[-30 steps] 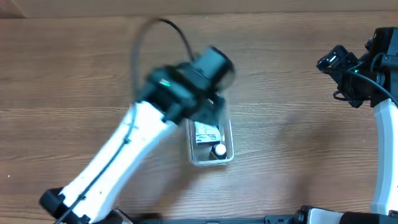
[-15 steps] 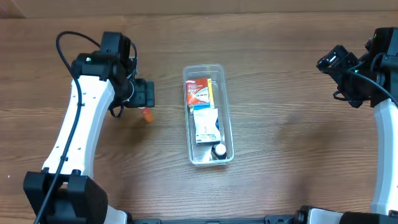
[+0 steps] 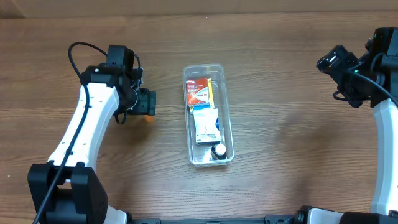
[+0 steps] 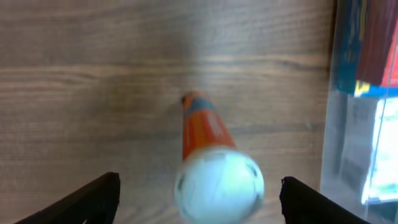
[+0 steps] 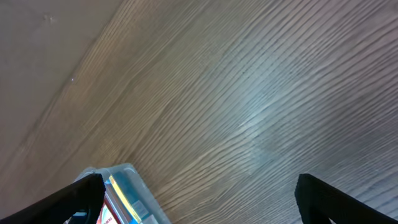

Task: Pack container
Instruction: 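Move the left gripper to the orange tube and grasp it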

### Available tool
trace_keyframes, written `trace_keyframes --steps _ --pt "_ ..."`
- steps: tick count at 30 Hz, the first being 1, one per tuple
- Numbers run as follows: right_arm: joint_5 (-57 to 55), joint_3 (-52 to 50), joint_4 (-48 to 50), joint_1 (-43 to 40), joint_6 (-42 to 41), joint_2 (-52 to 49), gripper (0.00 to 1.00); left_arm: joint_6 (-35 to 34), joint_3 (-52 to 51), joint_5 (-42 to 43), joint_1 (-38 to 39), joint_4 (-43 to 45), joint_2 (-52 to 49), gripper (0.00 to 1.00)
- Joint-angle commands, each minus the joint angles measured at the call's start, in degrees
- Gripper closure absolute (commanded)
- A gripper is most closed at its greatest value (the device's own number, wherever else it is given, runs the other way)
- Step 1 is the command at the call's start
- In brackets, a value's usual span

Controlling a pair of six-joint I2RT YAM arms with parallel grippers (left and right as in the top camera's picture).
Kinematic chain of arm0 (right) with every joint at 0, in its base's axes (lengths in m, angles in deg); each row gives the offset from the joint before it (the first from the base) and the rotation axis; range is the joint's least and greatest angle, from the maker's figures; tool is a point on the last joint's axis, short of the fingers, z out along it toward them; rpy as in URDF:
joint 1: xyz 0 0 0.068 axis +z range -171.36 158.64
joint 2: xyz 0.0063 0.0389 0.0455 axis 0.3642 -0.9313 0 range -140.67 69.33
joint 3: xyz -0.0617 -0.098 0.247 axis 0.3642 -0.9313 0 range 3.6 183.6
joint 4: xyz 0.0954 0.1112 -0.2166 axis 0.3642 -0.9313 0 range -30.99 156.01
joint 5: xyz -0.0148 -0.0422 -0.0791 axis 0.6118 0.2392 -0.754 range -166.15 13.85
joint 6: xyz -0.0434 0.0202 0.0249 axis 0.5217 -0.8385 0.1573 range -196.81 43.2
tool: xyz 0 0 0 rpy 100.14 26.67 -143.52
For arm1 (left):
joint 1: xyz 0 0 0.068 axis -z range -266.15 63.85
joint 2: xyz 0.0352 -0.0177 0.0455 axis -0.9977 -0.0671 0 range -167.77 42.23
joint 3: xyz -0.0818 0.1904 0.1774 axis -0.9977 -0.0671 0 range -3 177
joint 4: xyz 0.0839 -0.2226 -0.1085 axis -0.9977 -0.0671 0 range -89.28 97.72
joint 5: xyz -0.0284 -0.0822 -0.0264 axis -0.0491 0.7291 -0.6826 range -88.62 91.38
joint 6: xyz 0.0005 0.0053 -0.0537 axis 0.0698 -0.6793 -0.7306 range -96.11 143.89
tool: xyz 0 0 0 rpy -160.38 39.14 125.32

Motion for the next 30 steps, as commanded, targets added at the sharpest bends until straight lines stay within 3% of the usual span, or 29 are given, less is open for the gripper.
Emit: trace_keyframes --steps 1,10,20,24,30 --pt "0.52 0.42 0.26 -0.17 -0.26 -0.07 0.0 2.49 -0.46 -0.81 0.46 2.51 -0.17 0.2" --pt "0.52 0.42 0.26 -0.17 -0.26 -0.07 0.0 3.78 -0.46 -0.37 0.55 3.48 -2.49 0.28" --pt "0.52 0.42 0.28 -0.17 -0.26 -0.07 0.0 3.78 -0.31 -0.35 0.57 6.03 -3.67 0.61" --pt "0.52 0.42 0.28 -0.17 -0.26 -0.07 0.0 3.74 3.34 -0.35 0.87 0.81 -3.65 0.72" --pt "0.52 0.42 0.26 -0.17 -0.26 -0.07 0.0 3.26 19.06 0.83 3.72 -16.15 -3.65 0.8"
